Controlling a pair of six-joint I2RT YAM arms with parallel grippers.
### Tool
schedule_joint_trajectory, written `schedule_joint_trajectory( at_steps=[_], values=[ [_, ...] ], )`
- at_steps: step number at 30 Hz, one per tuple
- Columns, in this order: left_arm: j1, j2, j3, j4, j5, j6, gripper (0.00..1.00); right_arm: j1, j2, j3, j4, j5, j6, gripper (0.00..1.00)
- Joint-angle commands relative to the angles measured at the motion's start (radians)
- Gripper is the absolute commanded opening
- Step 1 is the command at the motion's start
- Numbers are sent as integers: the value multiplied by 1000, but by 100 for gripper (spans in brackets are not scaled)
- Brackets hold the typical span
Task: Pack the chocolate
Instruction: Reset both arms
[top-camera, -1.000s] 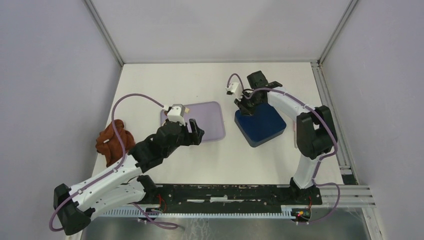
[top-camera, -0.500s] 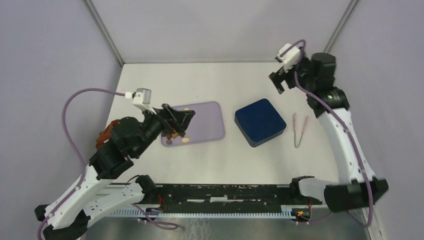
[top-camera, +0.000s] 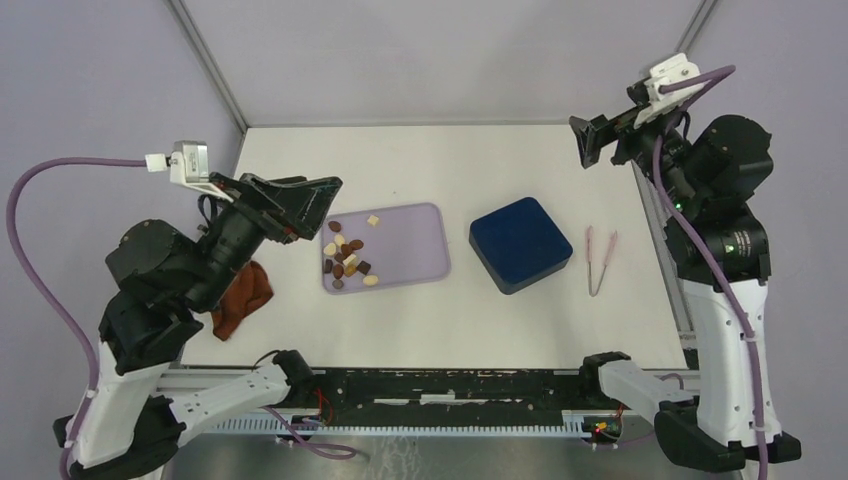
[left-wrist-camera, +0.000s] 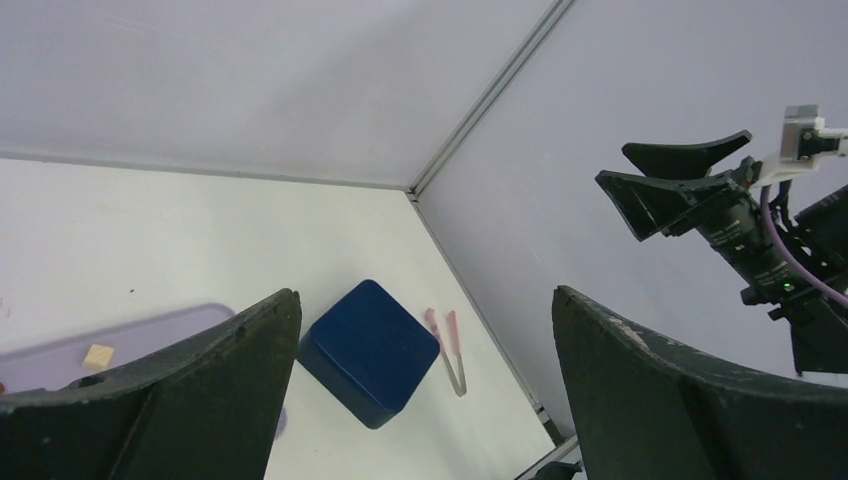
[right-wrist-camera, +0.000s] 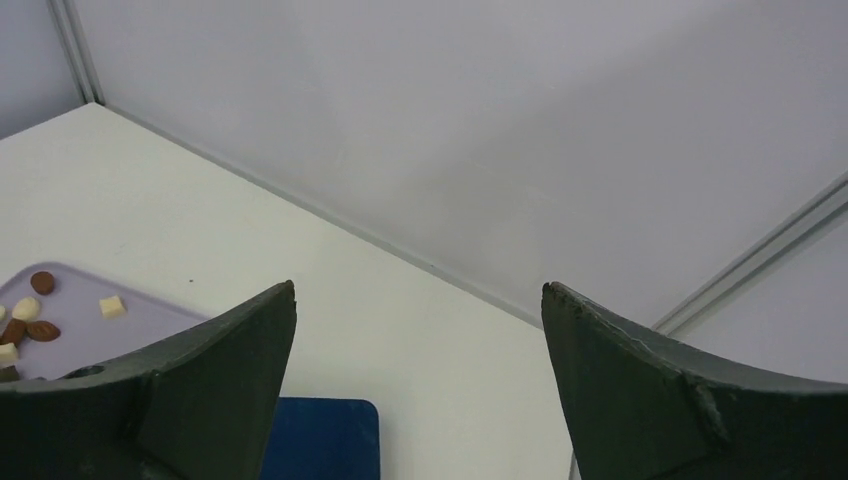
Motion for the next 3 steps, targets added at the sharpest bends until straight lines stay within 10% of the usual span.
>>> schedule_joint_trajectory(
  at_steps=[1,3],
  values=[
    [-1,12,33,-47,-33,49,100,-1,-21,84,-67,-3,43,98],
    [-1,9,32,-53,-28,49,100,-1,-28,72,-70,-15,48,98]
  ],
)
